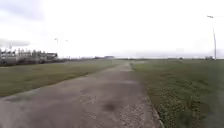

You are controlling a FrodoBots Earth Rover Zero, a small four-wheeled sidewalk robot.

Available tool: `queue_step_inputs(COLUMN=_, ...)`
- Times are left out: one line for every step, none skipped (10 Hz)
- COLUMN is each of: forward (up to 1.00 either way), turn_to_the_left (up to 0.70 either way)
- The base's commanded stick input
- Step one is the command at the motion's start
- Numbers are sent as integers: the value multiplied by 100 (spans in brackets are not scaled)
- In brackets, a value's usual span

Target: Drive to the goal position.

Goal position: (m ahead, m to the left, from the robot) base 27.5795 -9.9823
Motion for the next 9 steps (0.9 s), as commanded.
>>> queue_step_inputs(forward=95, turn_to_the_left=0)
queue_step_inputs(forward=95, turn_to_the_left=0)
queue_step_inputs(forward=95, turn_to_the_left=-11)
queue_step_inputs(forward=95, turn_to_the_left=-36)
queue_step_inputs(forward=96, turn_to_the_left=-38)
queue_step_inputs(forward=96, turn_to_the_left=-10)
queue_step_inputs(forward=97, turn_to_the_left=-1)
queue_step_inputs(forward=99, turn_to_the_left=0)
queue_step_inputs(forward=100, turn_to_the_left=0)
